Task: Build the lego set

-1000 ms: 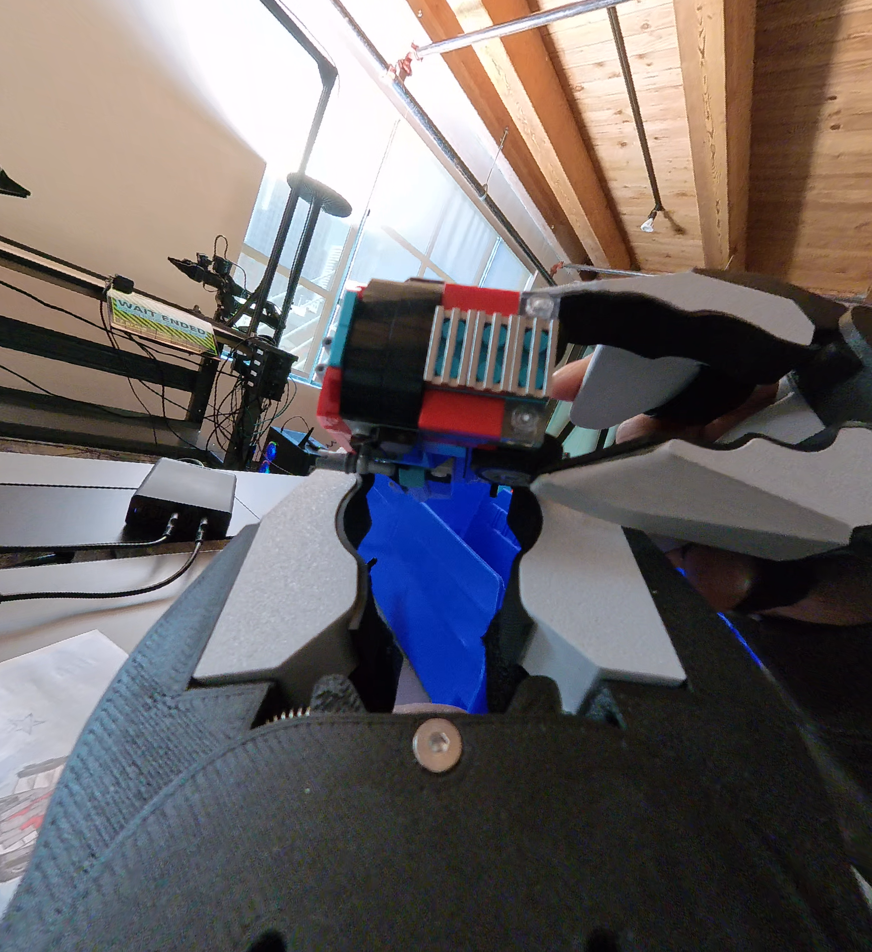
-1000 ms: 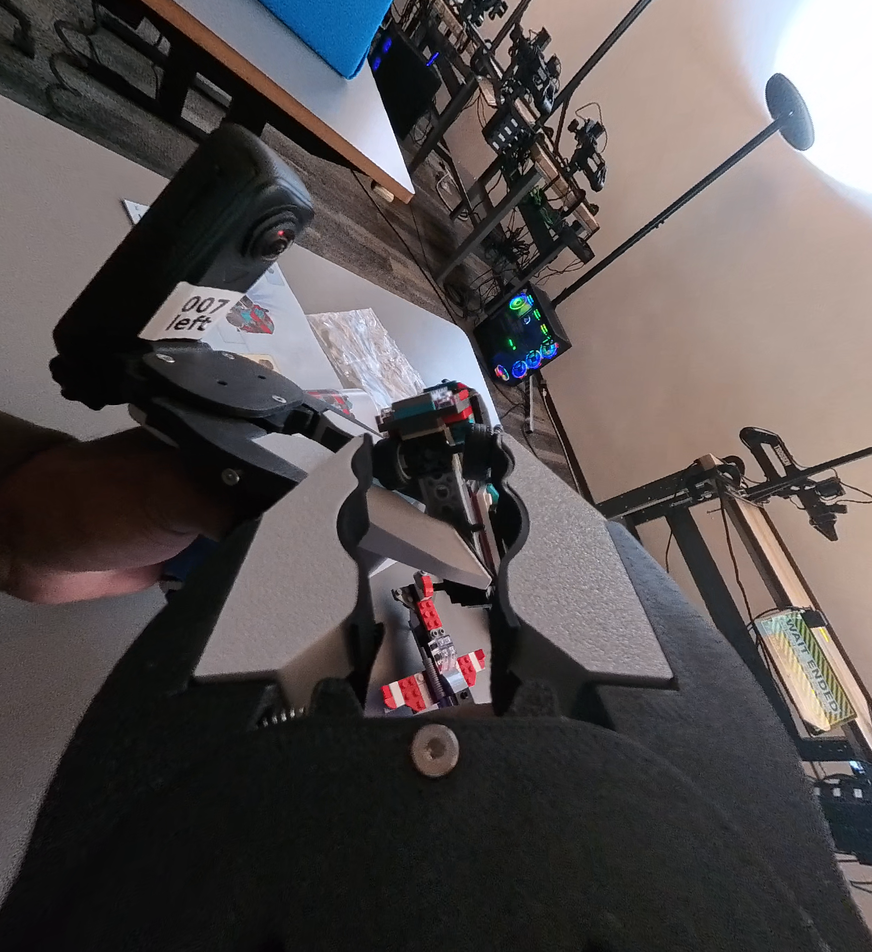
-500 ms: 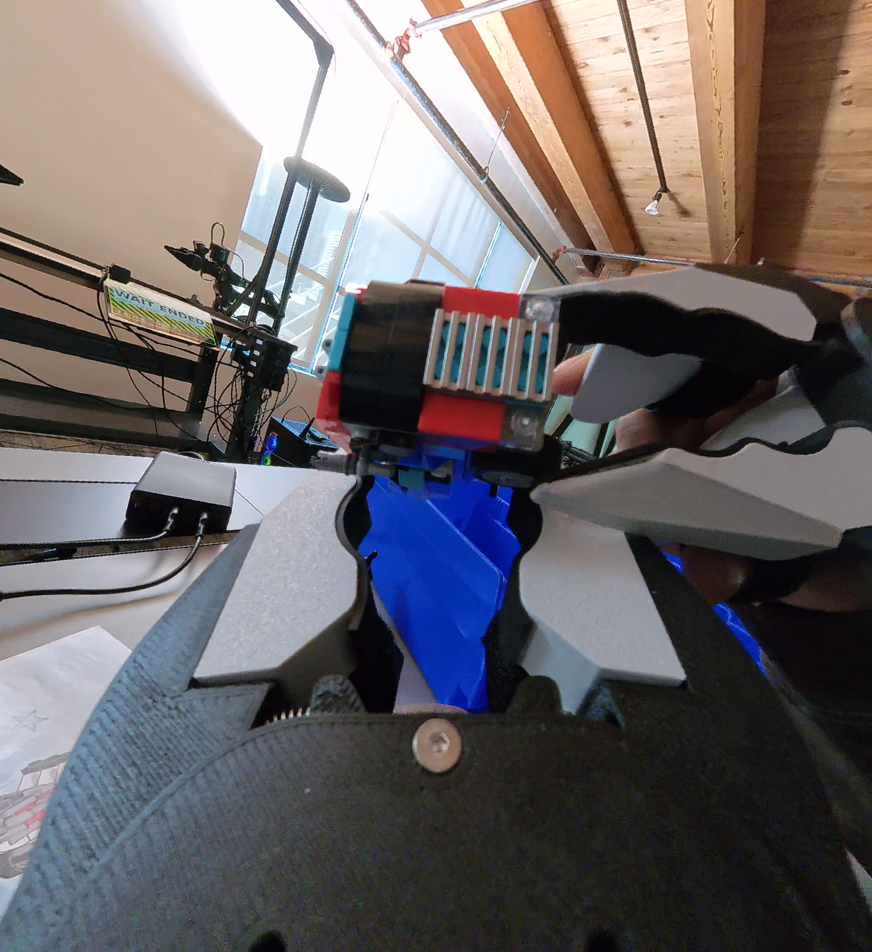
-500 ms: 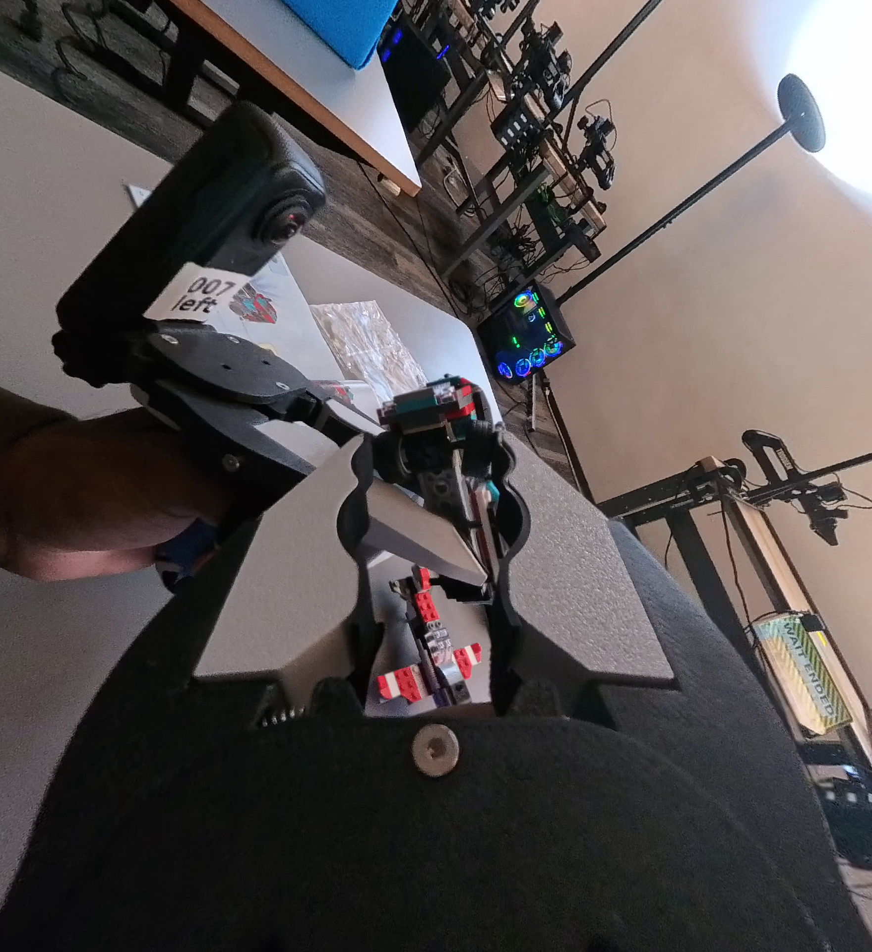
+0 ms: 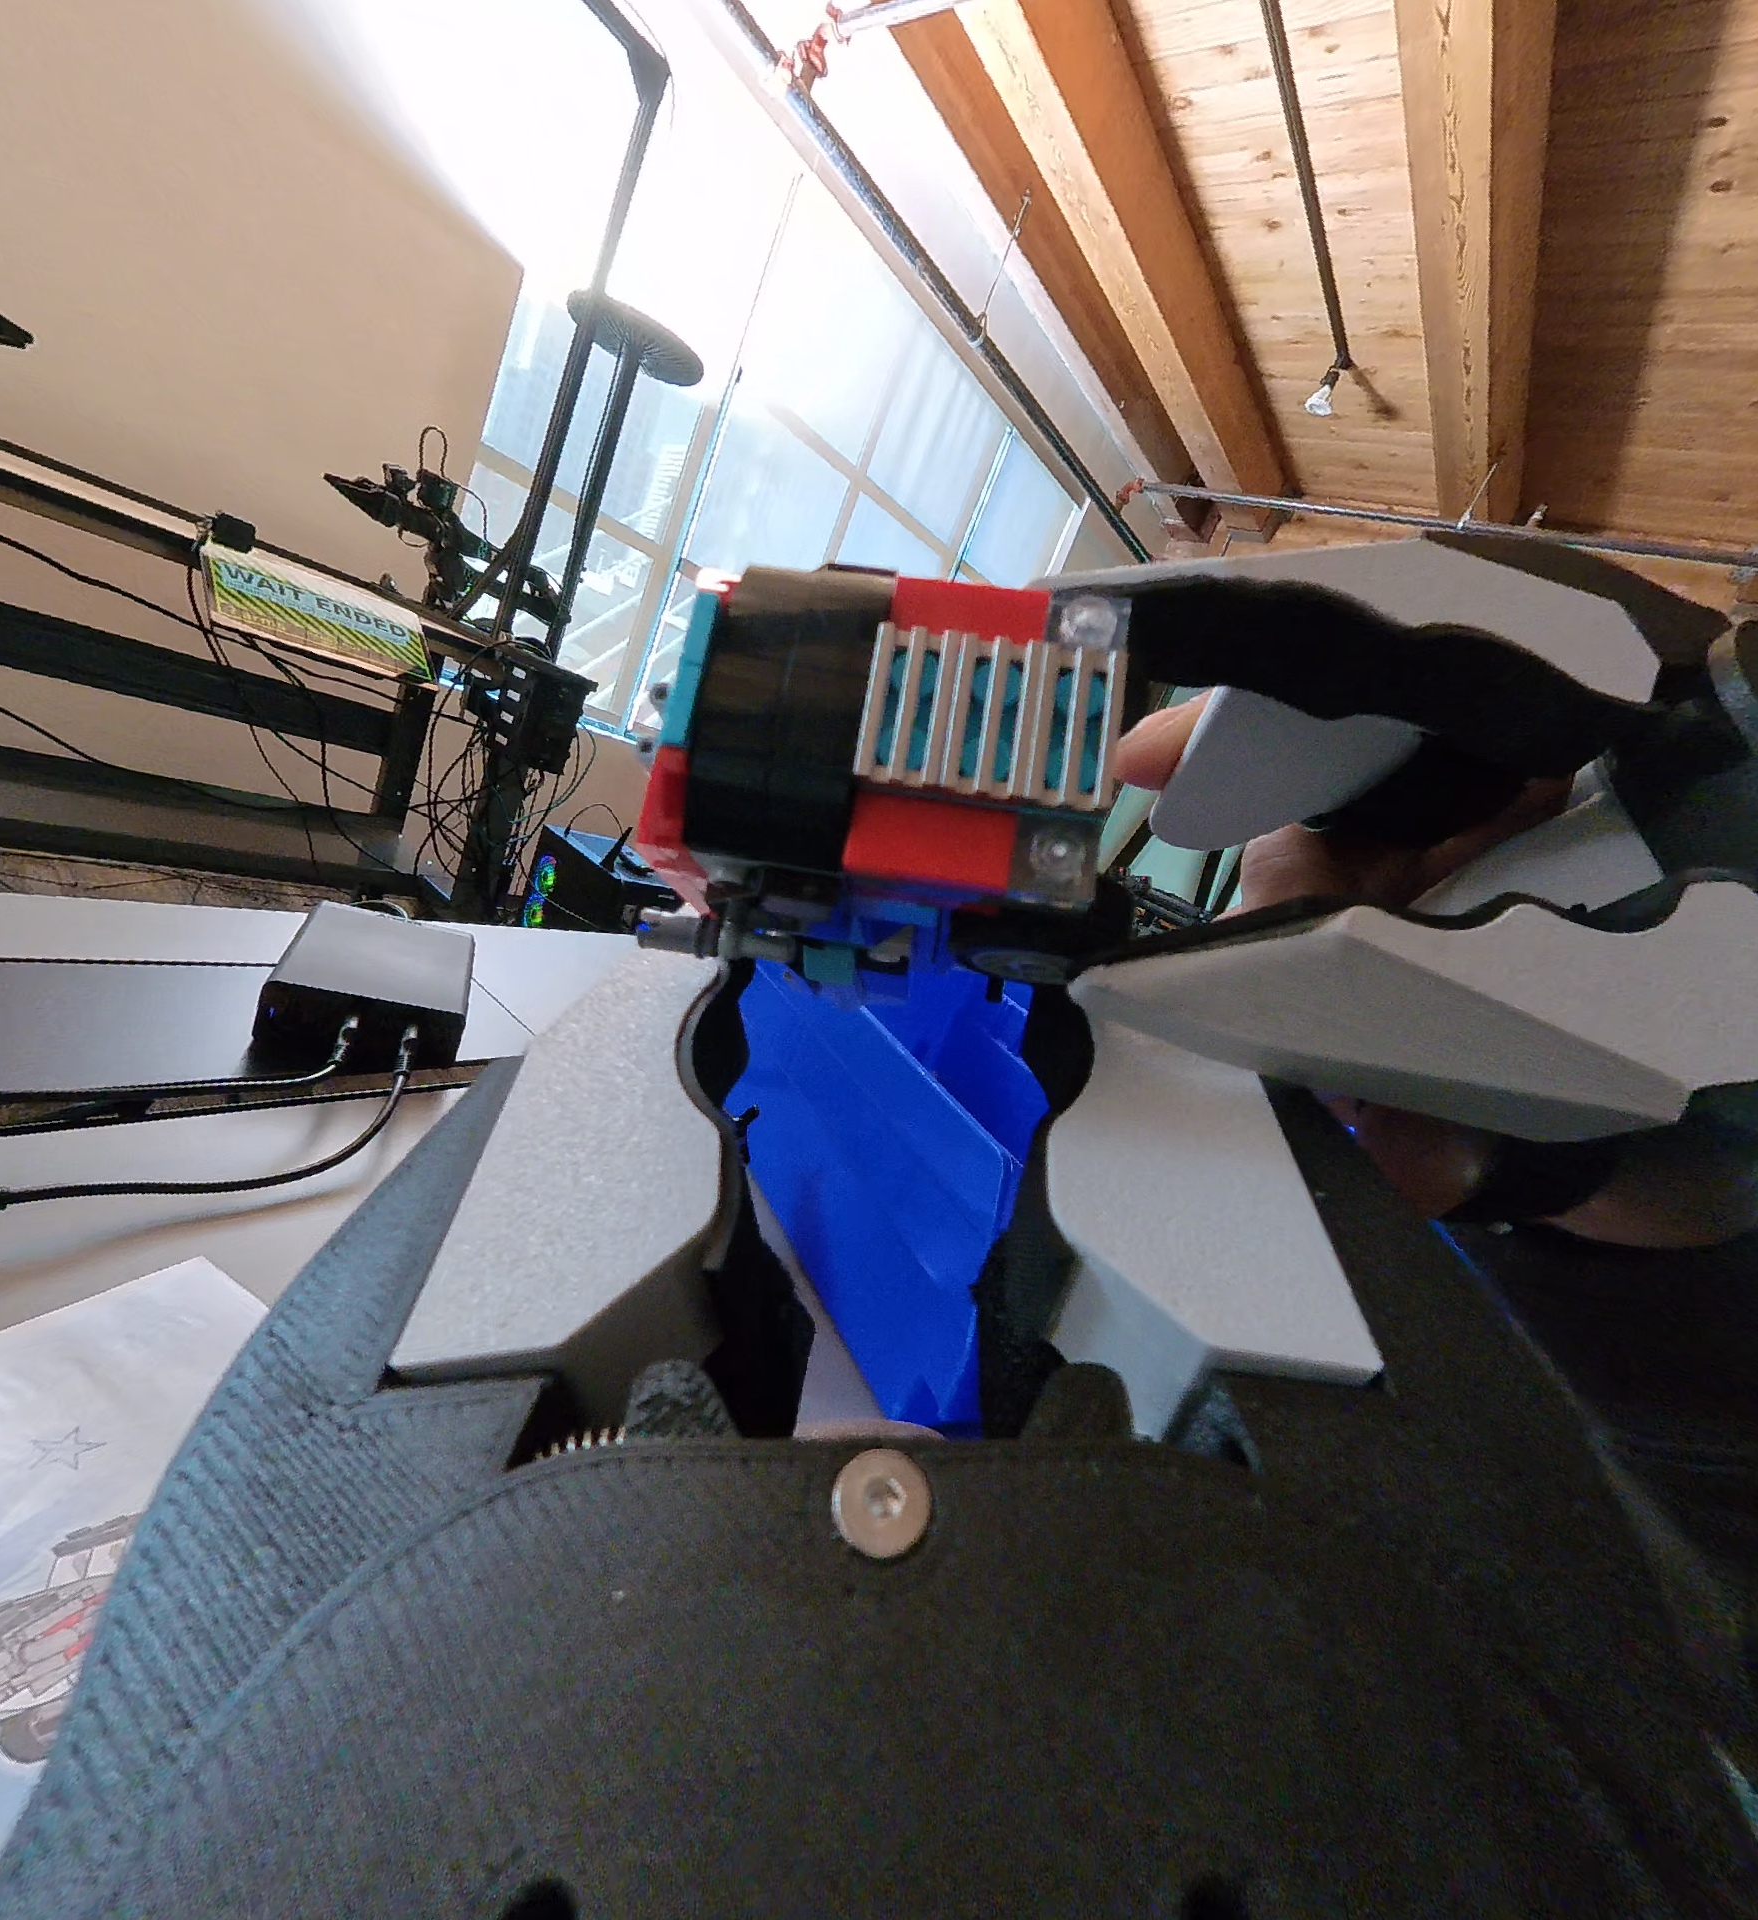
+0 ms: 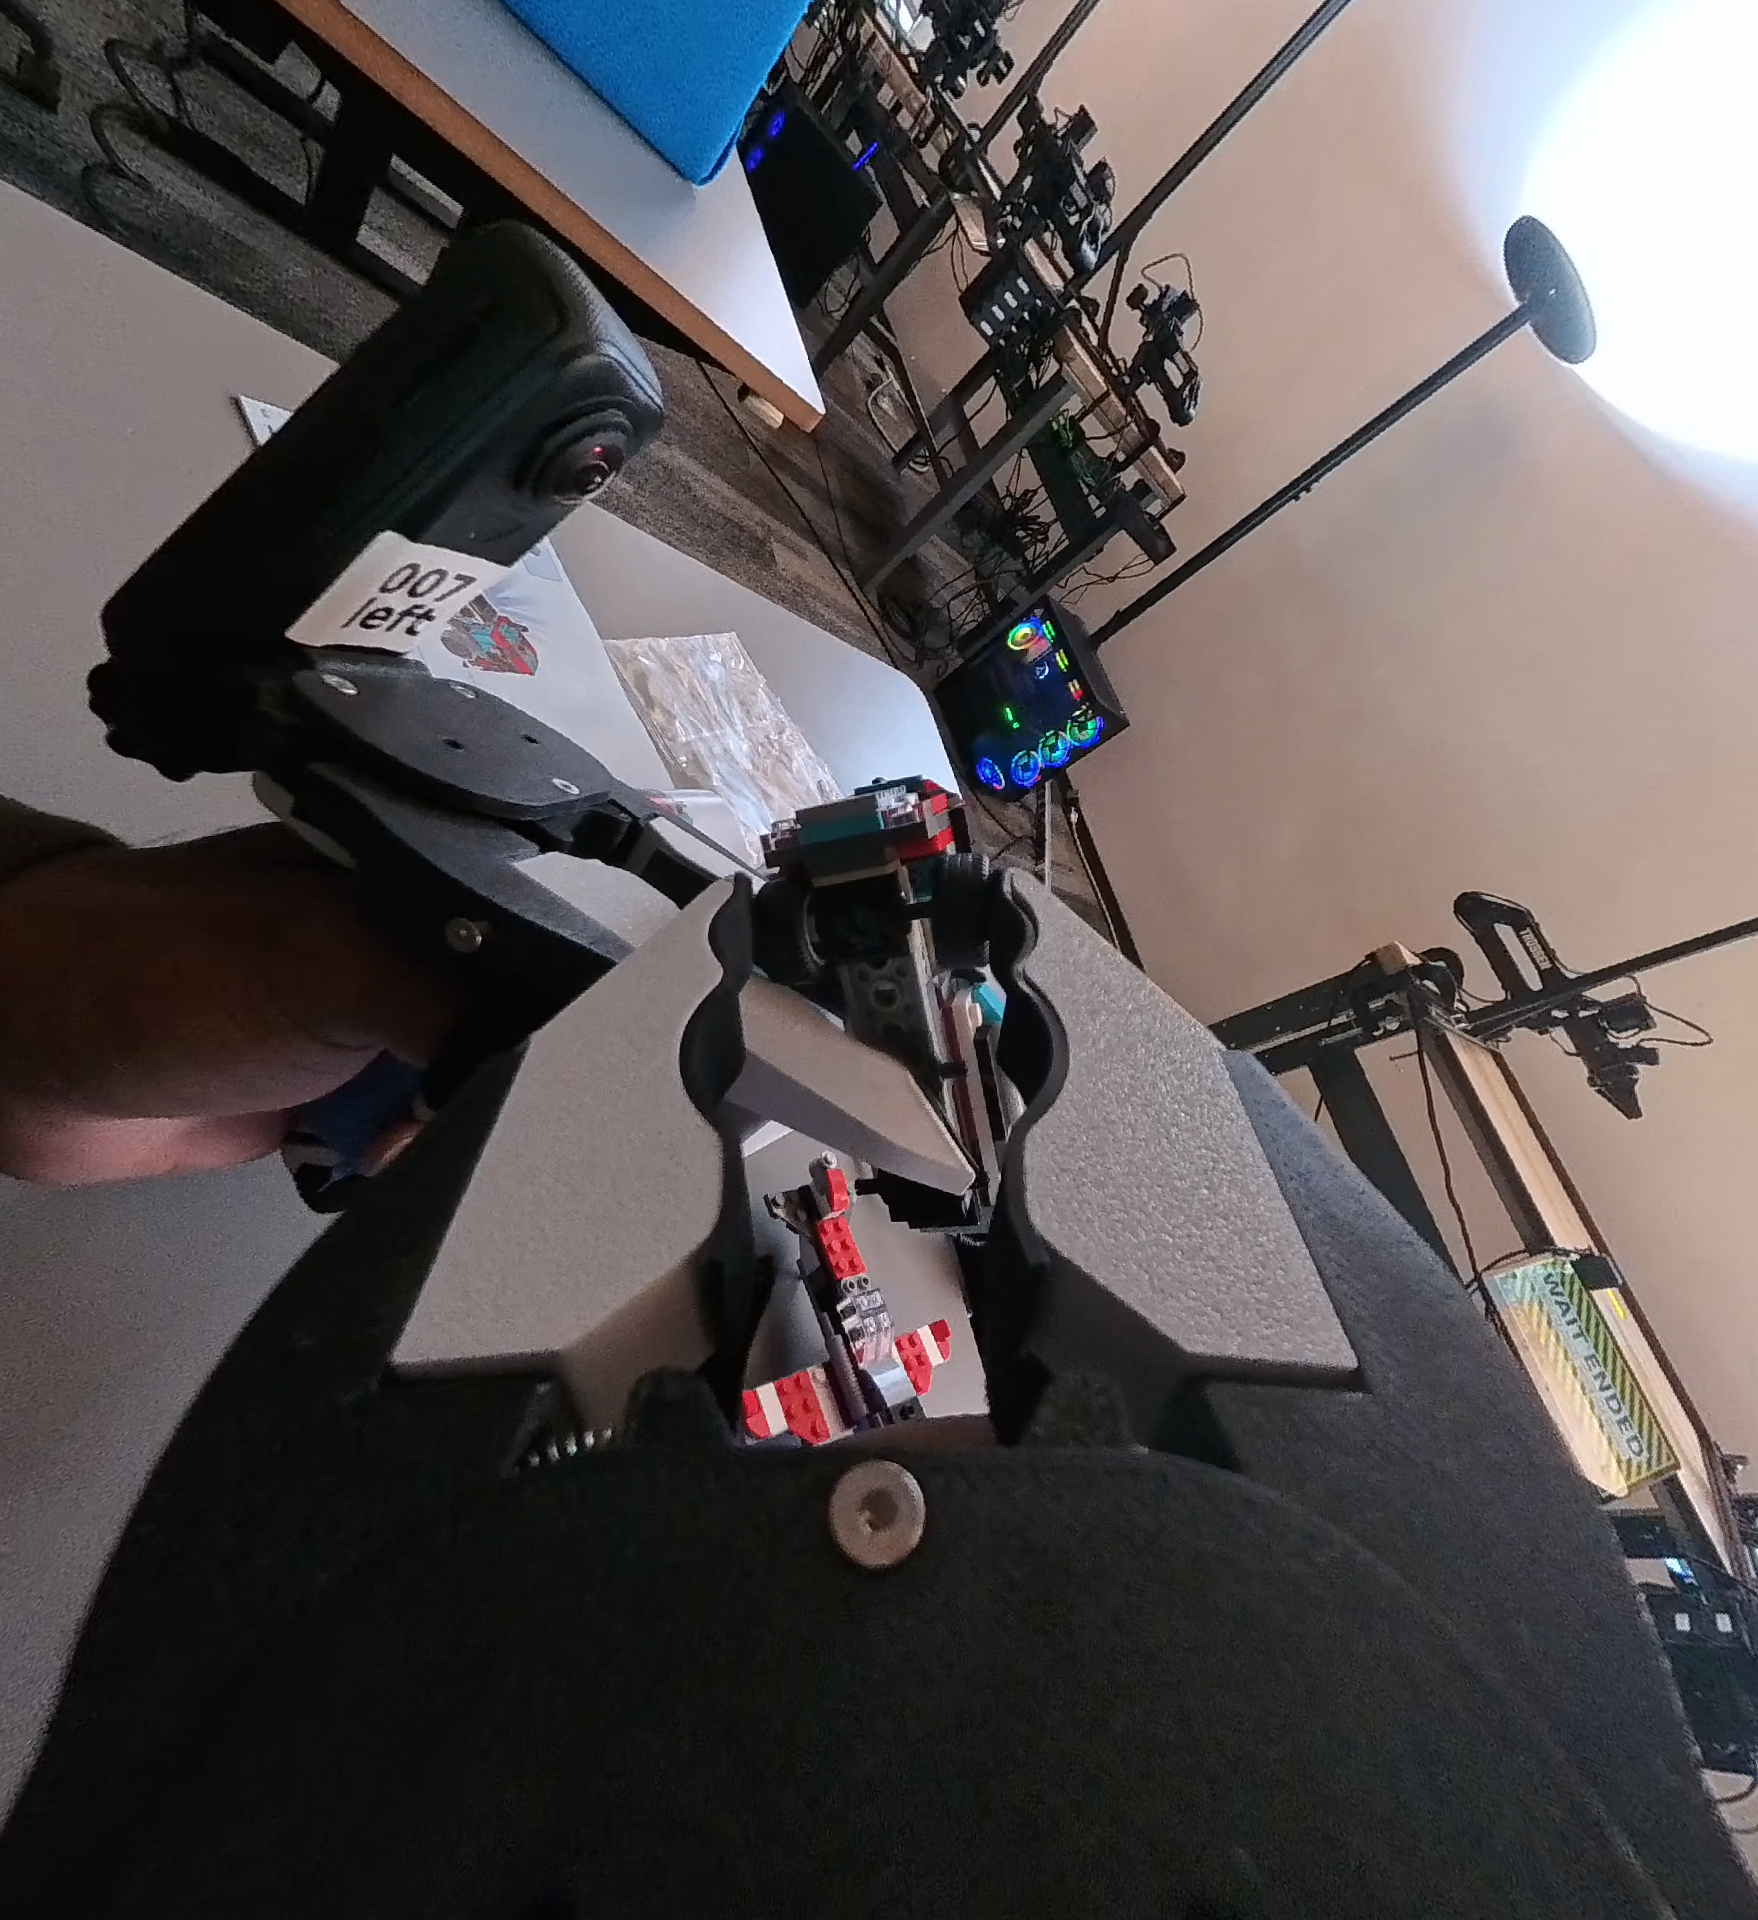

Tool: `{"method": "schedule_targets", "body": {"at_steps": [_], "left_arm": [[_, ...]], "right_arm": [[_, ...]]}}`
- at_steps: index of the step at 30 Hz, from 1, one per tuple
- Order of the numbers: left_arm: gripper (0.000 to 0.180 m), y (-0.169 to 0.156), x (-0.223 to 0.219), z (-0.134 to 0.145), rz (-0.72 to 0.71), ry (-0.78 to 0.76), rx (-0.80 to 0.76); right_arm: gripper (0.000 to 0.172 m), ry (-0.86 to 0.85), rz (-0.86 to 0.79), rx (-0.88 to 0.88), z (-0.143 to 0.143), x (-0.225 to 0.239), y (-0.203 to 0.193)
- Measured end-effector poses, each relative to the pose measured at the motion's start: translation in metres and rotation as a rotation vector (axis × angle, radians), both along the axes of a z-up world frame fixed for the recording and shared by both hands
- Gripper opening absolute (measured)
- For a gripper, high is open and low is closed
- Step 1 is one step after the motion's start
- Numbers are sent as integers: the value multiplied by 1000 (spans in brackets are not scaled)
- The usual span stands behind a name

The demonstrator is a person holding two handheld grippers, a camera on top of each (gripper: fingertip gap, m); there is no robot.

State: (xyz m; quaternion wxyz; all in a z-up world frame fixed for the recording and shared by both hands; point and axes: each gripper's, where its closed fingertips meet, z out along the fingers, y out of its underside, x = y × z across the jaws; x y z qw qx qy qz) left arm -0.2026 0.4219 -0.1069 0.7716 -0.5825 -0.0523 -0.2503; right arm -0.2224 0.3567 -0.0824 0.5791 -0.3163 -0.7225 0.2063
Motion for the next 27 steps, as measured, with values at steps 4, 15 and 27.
{"method": "schedule_targets", "body": {"at_steps": [4, 15, 27], "left_arm": [[53, 1, 1, -1, -14, -7, -6], [53, 1, 3, 1, -37, -24, -9], [53, 1, 4, 0, -34, -9, -26]], "right_arm": [[47, 6, 7, -10, 0, 0, 0], [47, 10, 23, -87, 0, 0, 1], [47, 14, 20, -62, 1, 1, 2]]}}
